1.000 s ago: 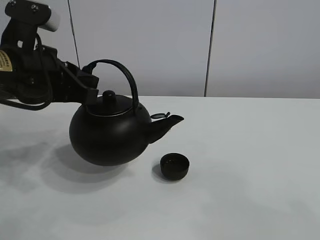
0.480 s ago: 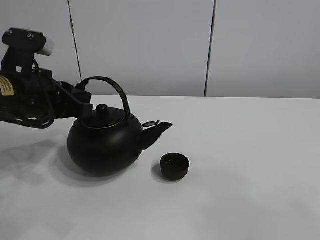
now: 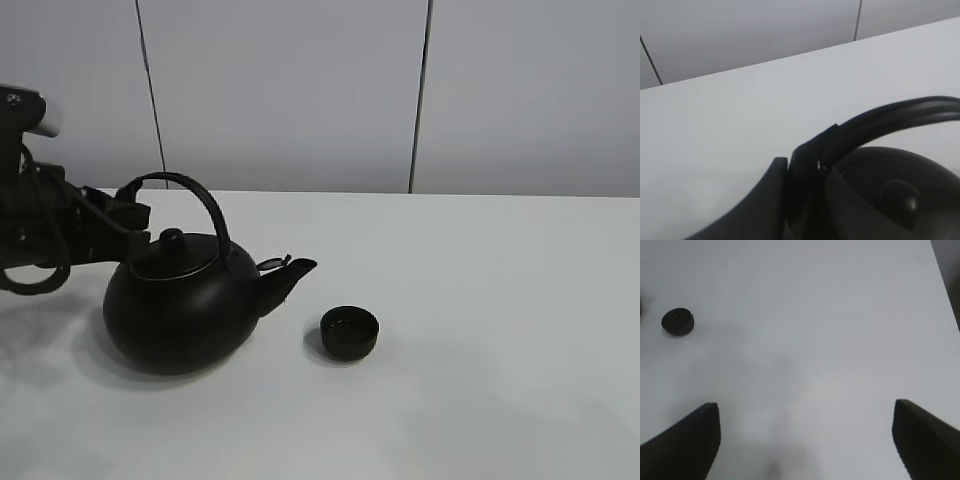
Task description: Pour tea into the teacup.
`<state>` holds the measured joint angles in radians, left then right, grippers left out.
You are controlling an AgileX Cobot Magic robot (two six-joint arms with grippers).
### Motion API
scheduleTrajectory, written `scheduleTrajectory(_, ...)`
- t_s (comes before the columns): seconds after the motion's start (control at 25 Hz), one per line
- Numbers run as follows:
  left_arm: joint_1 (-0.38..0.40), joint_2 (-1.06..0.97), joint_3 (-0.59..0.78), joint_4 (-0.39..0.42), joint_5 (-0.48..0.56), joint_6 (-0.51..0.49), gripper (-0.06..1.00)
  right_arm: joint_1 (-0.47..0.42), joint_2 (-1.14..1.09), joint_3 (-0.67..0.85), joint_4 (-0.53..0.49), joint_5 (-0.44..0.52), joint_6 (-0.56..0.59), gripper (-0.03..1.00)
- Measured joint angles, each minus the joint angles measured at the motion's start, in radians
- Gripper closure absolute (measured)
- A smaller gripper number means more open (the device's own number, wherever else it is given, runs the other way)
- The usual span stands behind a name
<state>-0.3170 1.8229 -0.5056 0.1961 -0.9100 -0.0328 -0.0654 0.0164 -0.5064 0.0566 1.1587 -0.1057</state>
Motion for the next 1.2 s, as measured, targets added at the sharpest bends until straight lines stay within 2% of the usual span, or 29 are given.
scheduleTrajectory(0.12,0.002,-0.002,0.036,-0.022,-0.047,0.005,0.83,0.0,0.0,0.0,0.0,0.0,0.0,0.33)
scheduleTrajectory(0.4,0.005,-0.003,0.047,-0.042,-0.084,0.033,0.83,0.0,0.0,0.0,0.0,0.0,0.0,0.33)
scheduleTrajectory(0.6,0.005,-0.003,0.047,-0.026,-0.084,0.033,0.82,0.0,0.0,0.0,0.0,0.0,0.0,0.33)
scheduleTrajectory(0.88,0.005,-0.004,0.049,-0.013,-0.088,0.033,0.77,0.0,0.0,0.0,0.0,0.0,0.0,0.33)
scheduleTrajectory(1.0,0.005,-0.008,0.049,-0.016,-0.113,0.033,0.72,0.0,0.0,0.0,0.0,0.0,0.0,0.33)
scheduleTrajectory(1.2,0.005,-0.01,0.053,-0.02,-0.143,0.033,0.56,0.0,0.0,0.0,0.0,0.0,0.0,0.33)
